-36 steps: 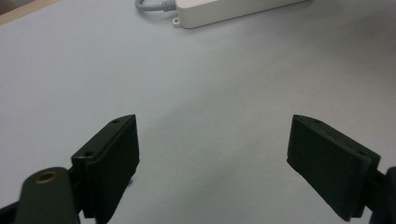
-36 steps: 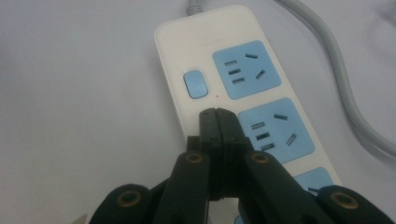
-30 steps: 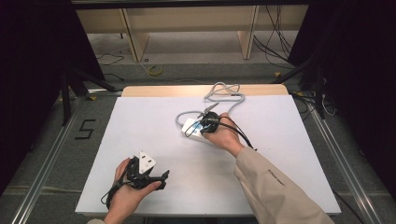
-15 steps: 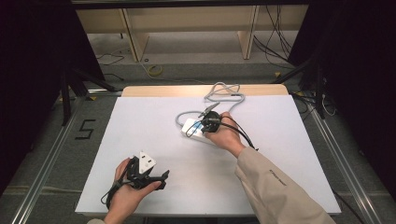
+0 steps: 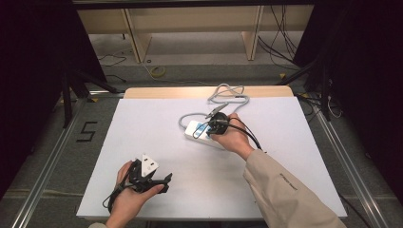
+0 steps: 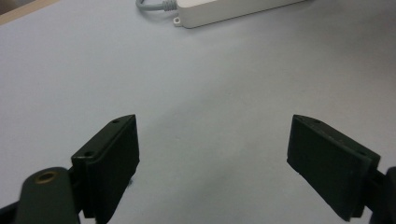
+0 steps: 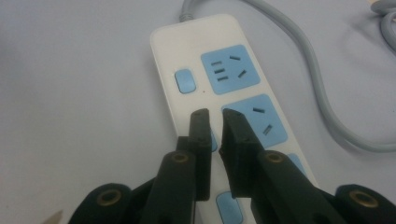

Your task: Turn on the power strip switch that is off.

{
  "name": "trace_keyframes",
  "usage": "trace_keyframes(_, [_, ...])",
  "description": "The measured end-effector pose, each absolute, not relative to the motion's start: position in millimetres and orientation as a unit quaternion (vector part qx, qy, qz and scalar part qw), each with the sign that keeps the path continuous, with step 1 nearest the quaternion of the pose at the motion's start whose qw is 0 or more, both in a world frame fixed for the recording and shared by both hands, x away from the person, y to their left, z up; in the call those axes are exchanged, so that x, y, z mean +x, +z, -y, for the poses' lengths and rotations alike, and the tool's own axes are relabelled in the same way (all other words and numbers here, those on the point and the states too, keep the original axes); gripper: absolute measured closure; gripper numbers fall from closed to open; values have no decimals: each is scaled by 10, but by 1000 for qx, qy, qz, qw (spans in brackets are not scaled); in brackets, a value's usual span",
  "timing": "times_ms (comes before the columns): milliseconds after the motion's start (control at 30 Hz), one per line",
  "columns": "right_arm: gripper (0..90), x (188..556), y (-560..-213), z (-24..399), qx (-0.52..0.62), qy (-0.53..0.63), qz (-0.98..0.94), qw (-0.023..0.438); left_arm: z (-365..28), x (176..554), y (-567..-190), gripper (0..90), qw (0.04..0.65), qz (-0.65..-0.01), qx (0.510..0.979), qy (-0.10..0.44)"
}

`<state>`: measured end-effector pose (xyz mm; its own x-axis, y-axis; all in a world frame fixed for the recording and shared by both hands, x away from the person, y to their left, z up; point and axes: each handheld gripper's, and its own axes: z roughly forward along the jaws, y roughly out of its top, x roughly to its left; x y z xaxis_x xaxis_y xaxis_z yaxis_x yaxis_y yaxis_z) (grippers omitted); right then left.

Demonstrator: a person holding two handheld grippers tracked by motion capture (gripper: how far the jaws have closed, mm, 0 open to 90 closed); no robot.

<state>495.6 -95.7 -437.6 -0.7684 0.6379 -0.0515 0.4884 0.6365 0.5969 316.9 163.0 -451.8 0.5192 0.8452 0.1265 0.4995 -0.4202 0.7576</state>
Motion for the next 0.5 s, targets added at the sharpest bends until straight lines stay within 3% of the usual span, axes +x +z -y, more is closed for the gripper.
trace_keyframes(500, [645,4887,-4310,1315,319,307,-887,130,-1632,3166,-4517,164,338,-422,801,256])
